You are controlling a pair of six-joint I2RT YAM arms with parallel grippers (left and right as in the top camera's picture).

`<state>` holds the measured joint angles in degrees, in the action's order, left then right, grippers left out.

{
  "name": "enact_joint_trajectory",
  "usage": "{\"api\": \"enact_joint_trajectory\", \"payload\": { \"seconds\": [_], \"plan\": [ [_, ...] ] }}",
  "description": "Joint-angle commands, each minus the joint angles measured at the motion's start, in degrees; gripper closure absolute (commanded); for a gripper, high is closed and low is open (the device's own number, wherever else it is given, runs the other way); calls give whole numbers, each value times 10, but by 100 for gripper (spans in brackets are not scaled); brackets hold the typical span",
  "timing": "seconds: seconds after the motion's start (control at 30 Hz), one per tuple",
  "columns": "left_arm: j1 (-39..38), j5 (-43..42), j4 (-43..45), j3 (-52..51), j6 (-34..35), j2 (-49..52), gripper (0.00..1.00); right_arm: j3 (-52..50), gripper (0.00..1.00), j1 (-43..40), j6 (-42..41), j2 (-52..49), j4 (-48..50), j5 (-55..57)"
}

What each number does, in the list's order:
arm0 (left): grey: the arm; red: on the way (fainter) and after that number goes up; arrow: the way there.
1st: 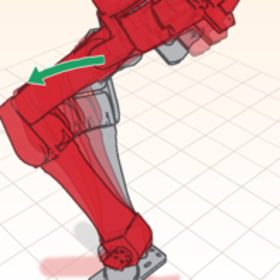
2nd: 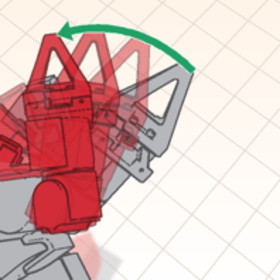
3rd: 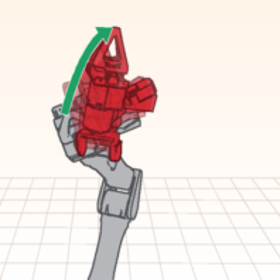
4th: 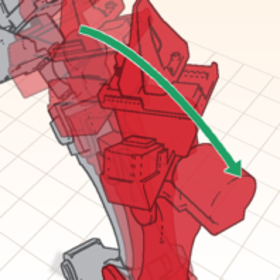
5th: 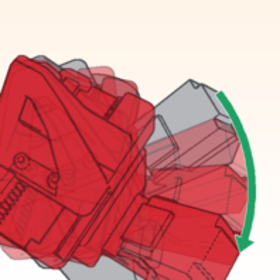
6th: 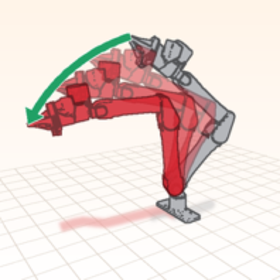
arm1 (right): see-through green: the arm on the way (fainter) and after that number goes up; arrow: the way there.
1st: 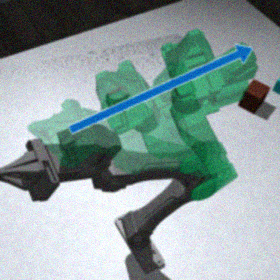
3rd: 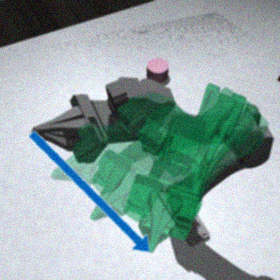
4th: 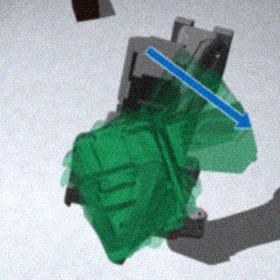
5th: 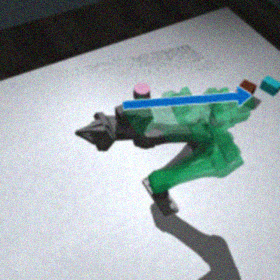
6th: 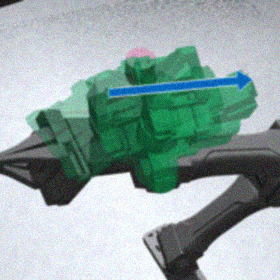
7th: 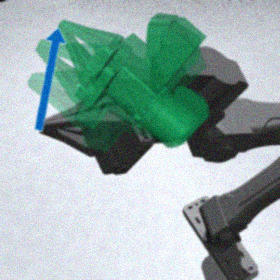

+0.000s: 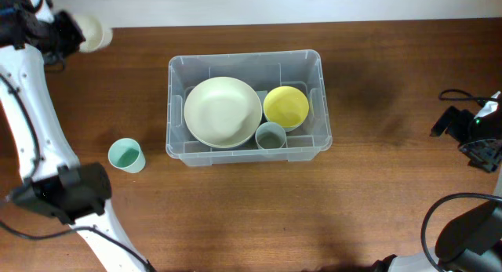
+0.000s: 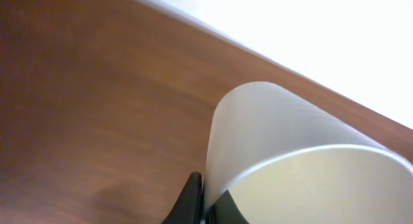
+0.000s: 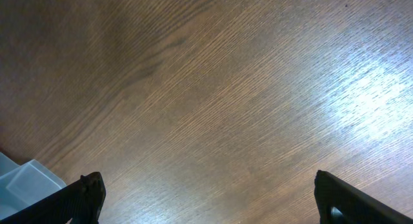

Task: Pack container
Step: 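Lift the white cup and carry it over the bin, then lower the white cup into the grey cup and open the left gripper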

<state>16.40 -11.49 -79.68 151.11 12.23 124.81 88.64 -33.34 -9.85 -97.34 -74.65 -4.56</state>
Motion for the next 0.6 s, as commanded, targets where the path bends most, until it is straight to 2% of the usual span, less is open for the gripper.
{"api": "enact_joint_trajectory", "payload": {
  "seconds": [0.0,0.3,0.57],
  "plan": [
    [-78,-63,-47,43,-80,-79,99,-2,1,-1,4,4,1,-1],
    [-279,-47,-145,30,-93,-84,99,-2,1,-1,4,4,2,-1],
    [-386,-20,-161,-35,-93,-46,99,-2,1,-1,4,4,1,-1]
  ]
}}
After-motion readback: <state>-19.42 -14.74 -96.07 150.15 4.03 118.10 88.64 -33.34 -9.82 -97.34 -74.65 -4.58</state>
